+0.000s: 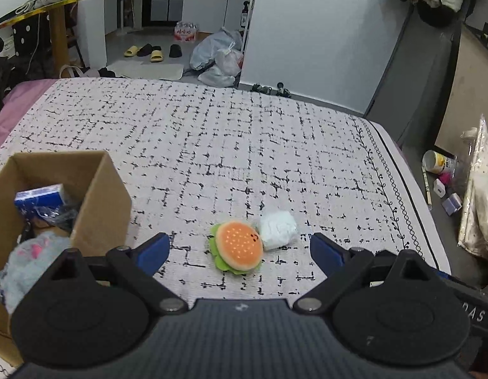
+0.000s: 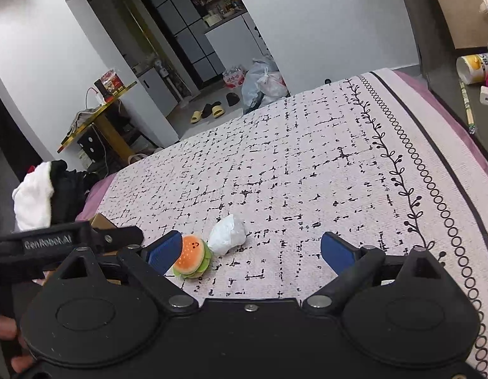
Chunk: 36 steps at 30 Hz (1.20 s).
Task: Organize soft objects
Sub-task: 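Move the left tool to the burger plush and close on it, then lift the burger plush with the left tool while the right tool grasps the white plastic bag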
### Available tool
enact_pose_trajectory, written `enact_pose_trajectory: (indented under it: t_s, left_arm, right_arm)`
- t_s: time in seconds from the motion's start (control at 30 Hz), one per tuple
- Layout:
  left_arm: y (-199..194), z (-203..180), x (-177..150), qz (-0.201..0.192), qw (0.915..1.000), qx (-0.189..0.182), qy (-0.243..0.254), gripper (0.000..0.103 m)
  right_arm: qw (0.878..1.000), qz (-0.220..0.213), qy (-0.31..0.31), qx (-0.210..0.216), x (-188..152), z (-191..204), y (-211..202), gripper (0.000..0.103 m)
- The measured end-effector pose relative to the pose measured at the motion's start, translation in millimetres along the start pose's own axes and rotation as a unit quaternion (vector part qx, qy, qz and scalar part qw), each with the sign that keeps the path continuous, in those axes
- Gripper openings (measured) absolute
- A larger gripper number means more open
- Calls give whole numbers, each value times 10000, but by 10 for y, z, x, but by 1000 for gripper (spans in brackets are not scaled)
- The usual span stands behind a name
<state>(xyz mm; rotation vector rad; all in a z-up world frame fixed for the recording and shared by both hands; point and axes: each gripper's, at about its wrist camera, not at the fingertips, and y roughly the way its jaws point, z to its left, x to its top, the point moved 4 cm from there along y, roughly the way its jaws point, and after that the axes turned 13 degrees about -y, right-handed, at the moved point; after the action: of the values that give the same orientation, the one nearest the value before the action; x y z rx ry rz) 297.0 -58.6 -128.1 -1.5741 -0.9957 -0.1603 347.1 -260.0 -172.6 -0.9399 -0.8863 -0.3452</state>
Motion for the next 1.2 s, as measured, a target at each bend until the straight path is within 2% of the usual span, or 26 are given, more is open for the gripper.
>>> enact_pose_trajectory:
  t_s: [0.2, 0.4, 0.67, 0.73, 0.8, 0.87, 0.93, 1.03, 1.2]
  left_arm:
    - [236, -19, -83, 180, 9998, 56, -100, 94]
    - [453, -8, -155, 340, 9992, 44, -190, 92]
    - [696, -3, -189, 296, 9993, 161, -169, 87]
    - [745, 5, -191, 296, 9992, 198, -174, 85]
    - [788, 35, -187, 301, 9989, 237, -256, 78]
    - [827, 68, -183, 341, 9986, 244, -337, 56]
    - [854, 102, -180, 412, 9980, 233, -414, 44]
    - [820, 127, -163, 373, 9981, 254, -412, 38]
    - [680, 199, -112, 254, 9976, 307, -568, 37]
  right_arm:
    - [9999, 93, 85, 12, -12, -60, 145, 93]
    - [9994, 289, 188, 74, -56, -111, 311, 86]
    - [9978, 397, 477, 239, -51, -200, 454, 69]
    - [9976, 429, 486, 258, -55, -200, 482, 69]
    - [9972, 460, 510, 286, -60, -202, 524, 69]
    - [9970, 466, 525, 328, -53, -198, 558, 69]
    - [9969, 476, 501, 371, -41, -180, 603, 69]
    - [9971, 509, 378, 418, -24, -125, 679, 69]
    - [9977, 533, 136, 398, 13, -34, 779, 69]
